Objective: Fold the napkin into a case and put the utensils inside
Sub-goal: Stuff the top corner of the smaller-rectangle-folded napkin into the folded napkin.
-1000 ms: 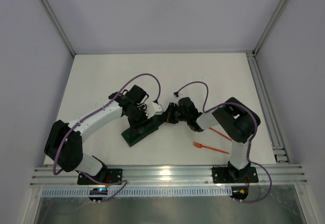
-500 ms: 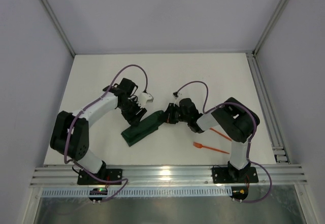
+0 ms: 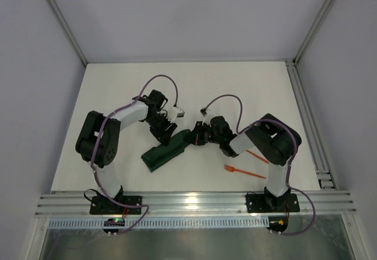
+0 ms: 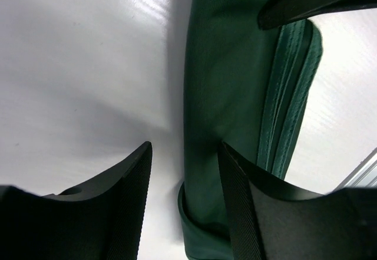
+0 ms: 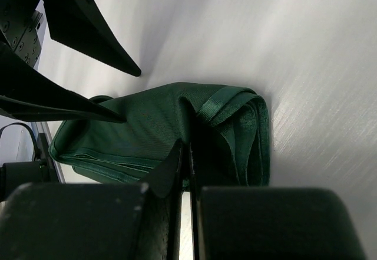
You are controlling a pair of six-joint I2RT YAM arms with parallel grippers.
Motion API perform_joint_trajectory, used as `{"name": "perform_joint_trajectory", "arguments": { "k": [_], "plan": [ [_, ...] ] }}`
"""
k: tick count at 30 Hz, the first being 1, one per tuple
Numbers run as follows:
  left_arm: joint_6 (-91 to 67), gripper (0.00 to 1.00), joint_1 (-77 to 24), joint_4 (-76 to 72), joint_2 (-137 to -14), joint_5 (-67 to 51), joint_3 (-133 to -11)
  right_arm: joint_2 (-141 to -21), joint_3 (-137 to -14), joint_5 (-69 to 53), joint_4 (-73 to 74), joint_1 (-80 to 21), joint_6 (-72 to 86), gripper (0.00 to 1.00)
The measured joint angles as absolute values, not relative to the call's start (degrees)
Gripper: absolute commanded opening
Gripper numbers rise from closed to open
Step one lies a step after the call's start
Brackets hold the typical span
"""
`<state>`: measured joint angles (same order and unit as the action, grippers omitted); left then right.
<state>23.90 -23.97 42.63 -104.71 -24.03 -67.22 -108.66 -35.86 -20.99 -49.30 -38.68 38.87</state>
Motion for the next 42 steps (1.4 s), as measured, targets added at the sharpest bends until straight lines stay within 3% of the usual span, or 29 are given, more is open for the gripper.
{"name": "perform_joint_trajectory", "arguments": {
  "k": [7,14,18,23,30,32,36,42],
  "plan": [
    [23.97,0.49,-26.33,43.29,-105.47,-26.3,-67.53,-108.77,-35.66,-20.97,-49.93,-38.68,38.83,0.04],
    [22.83,0.42,-26.96,43.72,-106.76,-28.71,-67.77,-109.65,-35.03,-20.95,-52.73,-38.65,38.92,0.04],
    [21.12,0.3,-26.87,43.77,-108.2,-30.39,-68.4,-109.91,-34.94,-20.93,-53.12,-38.65,38.94,0.04],
    [19.77,0.02,-26.87,43.77,-109.34,-32.4,-68.31,-109.91,-34.89,-20.93,-53.17,-38.68,38.92,0.04],
    [19.44,0.0,-26.87,43.94,-109.43,-33.28,-68.2,-109.86,-34.89,-21.12,-53.06,-38.68,38.39,0.04],
    [19.44,0.0,-26.96,43.86,-109.16,-33.01,-68.1,-109.73,-34.89,-21.17,-52.8,-38.68,37.74,0.09],
    [19.44,0.0,-27.55,43.7,-107.94,-30.15,-67.68,-108.6,-35.38,-22.02,-50.78,-38.68,36.62,0.34],
    [19.42,0.0,-27.86,43.72,-106.37,-24.8,-67.57,-106.32,-38.2,-23.09,-45.5,-38.65,34.3,0.45]
  ]
}}
